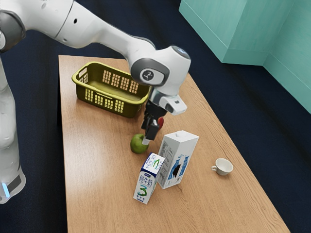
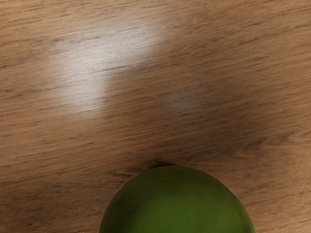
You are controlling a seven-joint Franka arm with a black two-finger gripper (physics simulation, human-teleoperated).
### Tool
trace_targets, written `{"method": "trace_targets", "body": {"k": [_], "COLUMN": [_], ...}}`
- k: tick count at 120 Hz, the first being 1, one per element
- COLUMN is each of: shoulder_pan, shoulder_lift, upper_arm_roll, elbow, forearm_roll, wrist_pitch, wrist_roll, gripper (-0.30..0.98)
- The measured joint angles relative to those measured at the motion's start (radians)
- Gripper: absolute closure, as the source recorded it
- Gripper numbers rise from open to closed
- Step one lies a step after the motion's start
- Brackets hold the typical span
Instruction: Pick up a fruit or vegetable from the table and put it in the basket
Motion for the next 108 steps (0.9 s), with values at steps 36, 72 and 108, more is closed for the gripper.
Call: {"method": "trace_targets", "body": {"k": [36,72,108], "shoulder_pan": [-0.002,-0.002,0.005], "shoulder_lift": [0.031,0.062,0.095], "upper_arm_roll": [0.015,0.016,0.049], "elbow": [-0.020,-0.019,0.221], "forearm_roll": [-0.002,-0.007,0.016], "wrist_pitch": [0.059,-0.006,-0.237], "wrist_roll": [-0.017,-0.025,-0.031], "gripper": [0.03,0.09,0.39]}}
